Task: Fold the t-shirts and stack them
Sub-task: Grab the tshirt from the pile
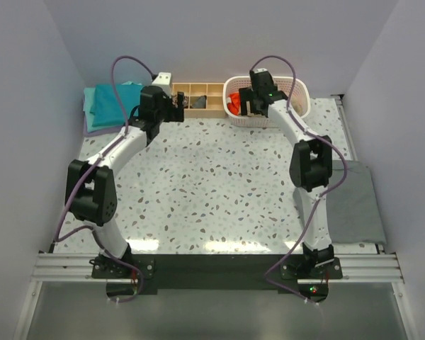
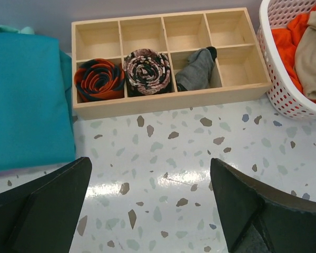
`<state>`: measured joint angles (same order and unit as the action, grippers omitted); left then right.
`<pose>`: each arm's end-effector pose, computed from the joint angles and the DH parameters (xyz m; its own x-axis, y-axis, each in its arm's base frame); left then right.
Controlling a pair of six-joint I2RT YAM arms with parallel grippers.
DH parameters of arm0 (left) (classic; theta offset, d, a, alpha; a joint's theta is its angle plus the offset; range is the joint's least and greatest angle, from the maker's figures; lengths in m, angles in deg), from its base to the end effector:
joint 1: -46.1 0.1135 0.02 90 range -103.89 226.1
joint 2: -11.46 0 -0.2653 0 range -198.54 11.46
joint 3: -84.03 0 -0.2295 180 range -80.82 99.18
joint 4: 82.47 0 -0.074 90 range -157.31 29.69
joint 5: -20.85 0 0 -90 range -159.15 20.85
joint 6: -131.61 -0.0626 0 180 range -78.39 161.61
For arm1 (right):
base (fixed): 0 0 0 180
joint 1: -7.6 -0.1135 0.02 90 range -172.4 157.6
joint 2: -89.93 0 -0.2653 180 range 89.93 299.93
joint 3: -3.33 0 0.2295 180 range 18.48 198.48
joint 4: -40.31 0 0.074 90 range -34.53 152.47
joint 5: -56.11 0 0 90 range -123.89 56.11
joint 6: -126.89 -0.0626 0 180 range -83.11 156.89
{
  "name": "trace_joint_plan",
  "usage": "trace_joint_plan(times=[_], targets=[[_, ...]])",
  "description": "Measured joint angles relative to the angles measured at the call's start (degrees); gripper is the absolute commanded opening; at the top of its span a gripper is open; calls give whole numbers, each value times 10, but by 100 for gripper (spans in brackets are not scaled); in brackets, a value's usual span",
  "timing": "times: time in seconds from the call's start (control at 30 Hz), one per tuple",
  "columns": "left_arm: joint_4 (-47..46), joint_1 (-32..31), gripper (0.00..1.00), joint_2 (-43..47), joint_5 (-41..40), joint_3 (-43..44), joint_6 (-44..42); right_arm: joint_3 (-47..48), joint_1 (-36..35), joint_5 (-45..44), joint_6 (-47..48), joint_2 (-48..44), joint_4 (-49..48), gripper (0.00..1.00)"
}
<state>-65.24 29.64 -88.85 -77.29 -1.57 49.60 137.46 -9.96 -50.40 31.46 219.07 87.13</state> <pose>0.4061 -0.1107 0.2975 -0.3948 -0.0268 -0.9184 0.1017 0.9922 -0.0727 0.4973 0.1387 0.2499 -0.6413 -0.1078 -0.7597 -0.0268 0.9926 -0.1182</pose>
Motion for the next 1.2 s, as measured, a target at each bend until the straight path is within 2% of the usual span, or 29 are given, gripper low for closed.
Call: trace_joint_plan(times=[0.2, 0.73, 0.77, 0.8, 0.9, 0.93, 1.0, 1.03, 1.2], targets=[[-13, 3, 100, -18, 43, 1, 6, 96, 0, -24, 34, 96, -29, 99], [-47, 3, 100, -66, 95, 9, 10, 105, 12, -66, 135, 131, -199, 97], [-48, 3, 100, -67, 97, 9, 10, 108, 14, -66, 136, 134, -204, 94], [-49, 3, 100, -68, 99, 9, 10, 115, 16, -66, 137, 140, -205, 82], [-54, 3, 100, -70, 103, 9, 10, 149, 22, -66, 139, 169, -206, 60], [-56, 3, 100, -71, 105, 9, 10, 154, 23, -66, 140, 177, -206, 31], [-58, 3, 100, -72, 108, 9, 10, 160, 28, -65, 141, 191, -206, 3], [-59, 3, 100, -73, 108, 9, 10, 161, 30, -65, 137, 197, -206, 0], [-59, 3, 100, -77, 109, 9, 10, 125, 37, -60, 121, 188, -235, 0]])
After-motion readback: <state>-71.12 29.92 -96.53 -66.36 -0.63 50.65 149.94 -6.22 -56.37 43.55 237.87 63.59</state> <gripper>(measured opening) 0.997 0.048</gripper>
